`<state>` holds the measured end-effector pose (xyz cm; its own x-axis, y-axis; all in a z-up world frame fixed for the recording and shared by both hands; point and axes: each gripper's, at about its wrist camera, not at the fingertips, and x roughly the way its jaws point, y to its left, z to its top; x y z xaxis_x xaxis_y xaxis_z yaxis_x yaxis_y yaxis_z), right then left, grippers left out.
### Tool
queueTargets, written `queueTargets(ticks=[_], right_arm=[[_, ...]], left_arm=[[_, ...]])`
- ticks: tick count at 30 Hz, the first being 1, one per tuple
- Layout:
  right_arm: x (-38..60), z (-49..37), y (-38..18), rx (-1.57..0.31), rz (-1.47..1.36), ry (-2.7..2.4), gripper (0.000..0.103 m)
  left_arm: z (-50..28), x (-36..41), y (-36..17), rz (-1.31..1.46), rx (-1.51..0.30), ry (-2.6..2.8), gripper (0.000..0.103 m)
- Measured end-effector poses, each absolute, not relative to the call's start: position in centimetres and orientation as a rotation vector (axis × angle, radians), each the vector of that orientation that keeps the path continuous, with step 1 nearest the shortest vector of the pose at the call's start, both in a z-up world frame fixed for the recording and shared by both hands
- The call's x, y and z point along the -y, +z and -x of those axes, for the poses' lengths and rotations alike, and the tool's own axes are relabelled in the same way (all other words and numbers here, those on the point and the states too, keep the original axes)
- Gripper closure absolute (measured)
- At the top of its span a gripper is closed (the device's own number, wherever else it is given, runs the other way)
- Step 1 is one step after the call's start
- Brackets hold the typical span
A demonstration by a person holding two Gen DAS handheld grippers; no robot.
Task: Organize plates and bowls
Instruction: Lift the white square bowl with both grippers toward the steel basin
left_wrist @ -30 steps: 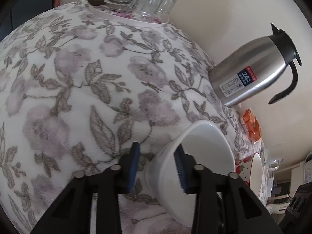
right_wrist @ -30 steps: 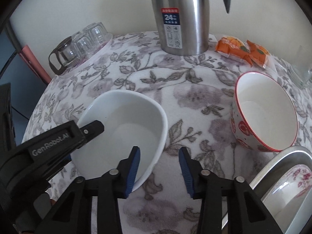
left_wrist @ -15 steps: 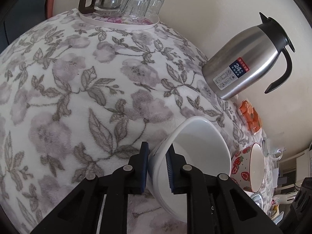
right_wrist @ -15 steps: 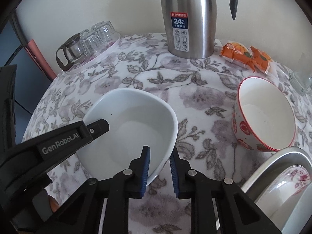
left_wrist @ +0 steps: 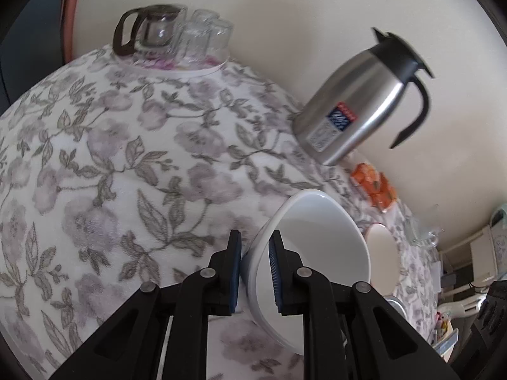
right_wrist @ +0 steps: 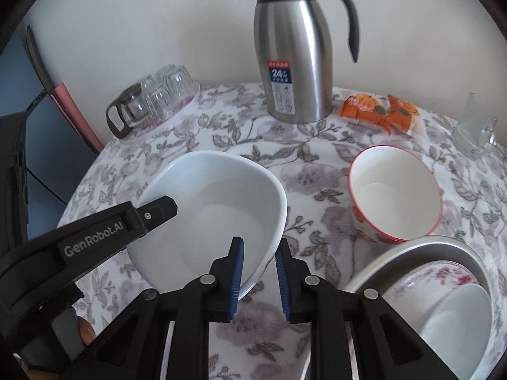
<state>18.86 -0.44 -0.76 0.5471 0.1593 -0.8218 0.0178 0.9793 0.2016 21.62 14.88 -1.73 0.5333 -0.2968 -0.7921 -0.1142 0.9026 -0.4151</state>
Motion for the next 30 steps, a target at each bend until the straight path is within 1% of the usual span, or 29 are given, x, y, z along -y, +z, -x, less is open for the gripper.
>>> queueTargets(ticks=[16, 30], right_arm=[[6.2, -12.3, 4.1, -0.879, -0.271, 0.027, 0.081], [11.7, -7.4, 6.3, -0.814, -0.316, -0.032, 0.081]], left_arm=[[-16.3, -9.3, 3.2, 0.355, -0.930, -0.237, 0.085], [-12.8, -3.2, 6.7, 0.270, -0.882, -0.323, 0.085]])
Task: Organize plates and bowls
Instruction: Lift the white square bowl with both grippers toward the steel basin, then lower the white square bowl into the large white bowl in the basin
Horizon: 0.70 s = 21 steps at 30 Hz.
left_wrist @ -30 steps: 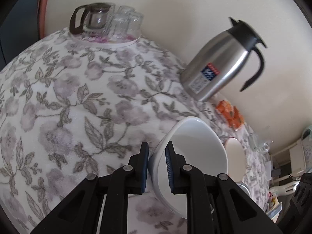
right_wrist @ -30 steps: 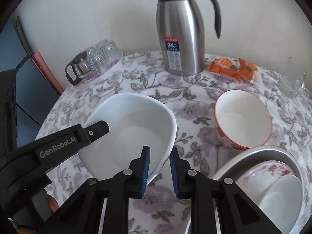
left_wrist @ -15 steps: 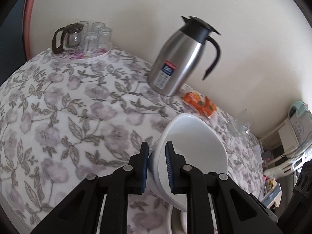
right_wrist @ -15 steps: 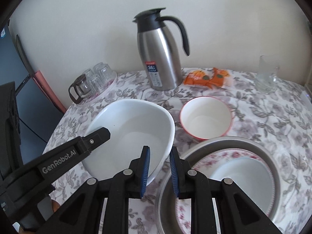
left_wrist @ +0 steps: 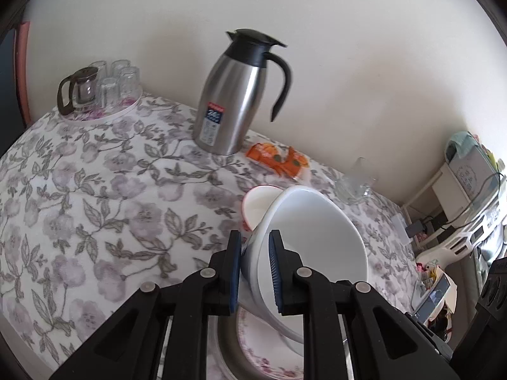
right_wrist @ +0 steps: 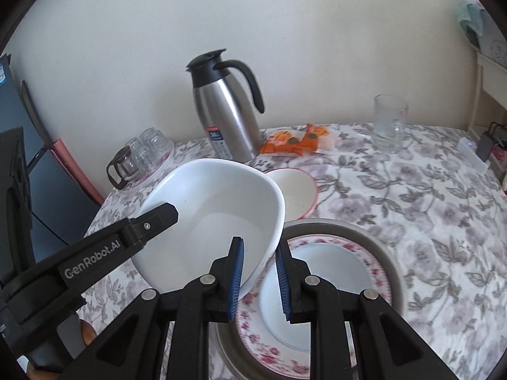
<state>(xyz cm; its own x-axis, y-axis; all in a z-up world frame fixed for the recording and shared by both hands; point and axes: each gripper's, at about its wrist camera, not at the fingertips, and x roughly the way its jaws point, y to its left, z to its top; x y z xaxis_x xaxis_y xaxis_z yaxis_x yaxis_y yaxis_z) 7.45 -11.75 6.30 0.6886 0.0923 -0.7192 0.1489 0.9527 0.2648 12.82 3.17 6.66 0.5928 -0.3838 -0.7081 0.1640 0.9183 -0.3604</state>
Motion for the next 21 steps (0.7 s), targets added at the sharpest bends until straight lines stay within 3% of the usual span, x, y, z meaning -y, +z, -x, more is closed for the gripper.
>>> queueTargets(ticks=[21], right_arm=[[19.8, -2.2, 7.6, -0.768, -0.385, -0.141, 0.081]], left_arm=[[-9.0, 5.6, 8.2, 0.171, -0.888, -0.447, 0.085]])
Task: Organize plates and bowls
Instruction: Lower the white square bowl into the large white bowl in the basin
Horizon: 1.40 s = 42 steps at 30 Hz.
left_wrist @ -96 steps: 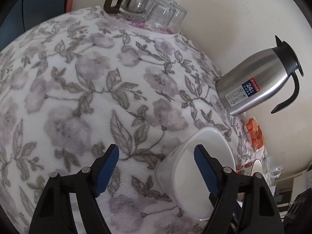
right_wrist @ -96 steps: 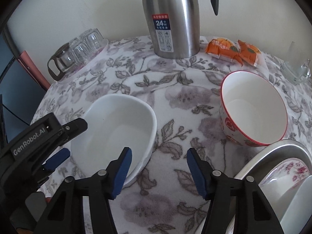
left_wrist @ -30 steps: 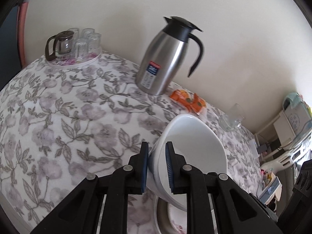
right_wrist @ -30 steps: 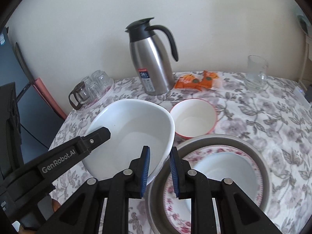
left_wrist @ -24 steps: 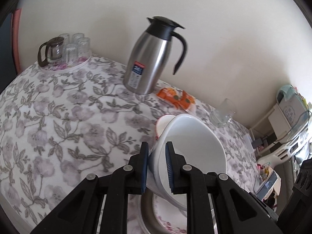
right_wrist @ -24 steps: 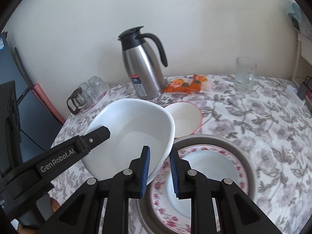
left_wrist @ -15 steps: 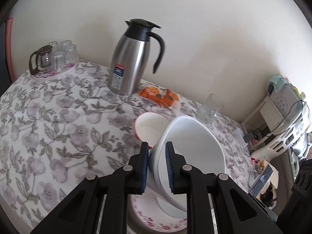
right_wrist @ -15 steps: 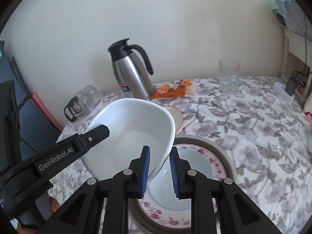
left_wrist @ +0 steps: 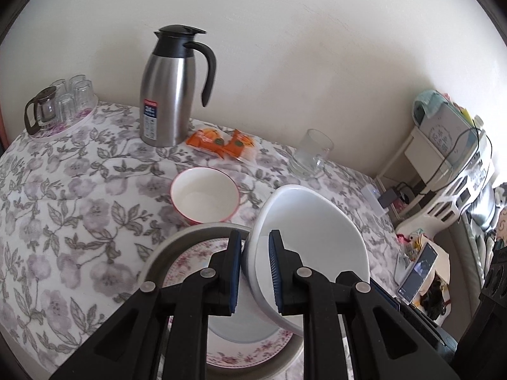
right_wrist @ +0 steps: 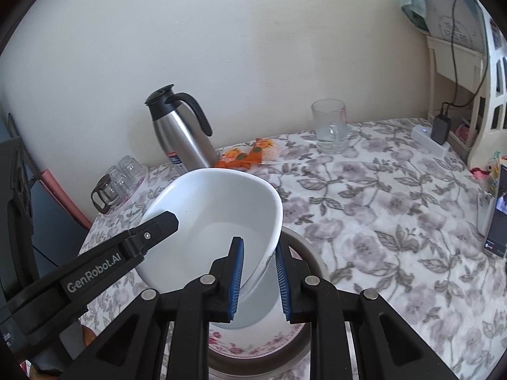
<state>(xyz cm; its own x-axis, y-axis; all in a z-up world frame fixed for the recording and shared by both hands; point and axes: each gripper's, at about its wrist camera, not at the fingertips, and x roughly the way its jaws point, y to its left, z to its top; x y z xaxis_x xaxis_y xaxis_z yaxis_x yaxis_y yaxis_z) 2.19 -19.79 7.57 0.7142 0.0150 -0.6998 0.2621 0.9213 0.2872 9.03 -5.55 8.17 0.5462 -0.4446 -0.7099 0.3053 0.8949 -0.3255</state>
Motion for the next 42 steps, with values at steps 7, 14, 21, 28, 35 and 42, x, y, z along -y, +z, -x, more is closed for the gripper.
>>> queueTargets(ticks=[7, 14, 21, 28, 35, 42], right_arm=[[20.3, -2.0, 6.9, -0.790, -0.381, -0.134, 0.081], [19.2, -2.6, 6.3, -0.818, -0.366, -0.114, 0.081], [18.2, -3.5, 5.1, -0.856, -0.351, -0.112, 0.081], [18.1, -4.2, 3.5, -0.899, -0.350, -0.109, 0.081], [17.8, -4.6, 2.6, -0.924, -0.343, -0.105, 0.081], [17.8, -4.8, 2.0, -0.937, -0.340, -0.112, 0.081]], left_arm=[[-8.9, 6.4, 7.5, 0.153, -0.915, -0.445, 0.085], [-9.2, 5.5, 6.7, 0.151, -0.940, -0.409, 0.085], [-9.9, 4.6, 5.1, 0.159, -0.989, -0.379, 0.085], [-10.7, 4.4, 3.4, 0.161, -1.041, -0.364, 0.085], [-11.2, 4.4, 2.4, 0.158, -1.075, -0.347, 0.085], [-11.4, 4.5, 1.3, 0.148, -1.109, -0.342, 0.085]])
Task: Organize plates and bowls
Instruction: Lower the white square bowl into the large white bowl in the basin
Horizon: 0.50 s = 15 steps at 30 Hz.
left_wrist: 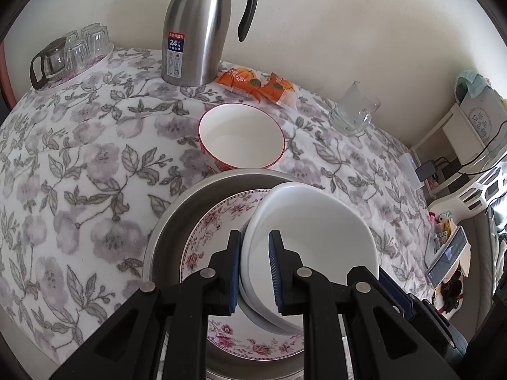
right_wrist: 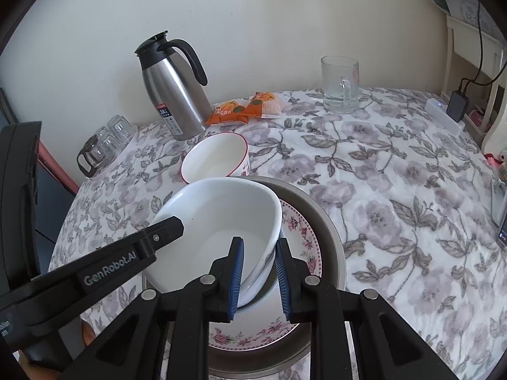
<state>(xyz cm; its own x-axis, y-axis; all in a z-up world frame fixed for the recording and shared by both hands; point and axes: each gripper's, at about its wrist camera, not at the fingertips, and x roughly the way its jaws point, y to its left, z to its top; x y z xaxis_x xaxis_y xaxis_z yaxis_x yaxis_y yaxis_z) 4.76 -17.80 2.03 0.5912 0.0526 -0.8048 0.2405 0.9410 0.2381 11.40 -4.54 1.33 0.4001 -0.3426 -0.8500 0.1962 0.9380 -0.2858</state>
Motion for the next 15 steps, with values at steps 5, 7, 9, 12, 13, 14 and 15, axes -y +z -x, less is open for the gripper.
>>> queueTargets(ticks=[5, 7, 9, 12, 13, 14, 15], right_arm=[[17.90, -4.78, 1.88, -0.938, -0.343, -0.107, 0.081], [17.87, -4.78, 1.84, -0.938, -0.337, -0.106, 0.081], [17.75, -4.82, 1.73, -0.943, -0.328, -0.107, 0.081], [17.73, -4.92, 1.49, -0.952, -0.327, -0.105, 0.081], [17.75, -4.92, 1.45, -0.954, -0.328, -0.104, 0.081], [17.74, -4.95, 1.35, -0.957, -0.329, -0.101, 0.081], [17.74, -4.97, 1.30, -0.959, -0.328, -0.103, 0.081]], left_arm=[[-11.39, 4.74, 1.14, 0.136, -1.113, -0.339, 0.085], [-11.39, 4.85, 1.10, 0.125, -1.112, -0.339, 0.085], [-11.37, 4.94, 1.06, 0.116, -1.111, -0.340, 0.085], [-11.42, 4.99, 0.92, 0.111, -1.114, -0.341, 0.085], [-11.45, 4.97, 0.81, 0.110, -1.118, -0.342, 0.085], [-11.54, 4.95, 0.61, 0.112, -1.127, -0.343, 0.085], [-11.56, 4.92, 0.55, 0.115, -1.128, -0.344, 0.085]])
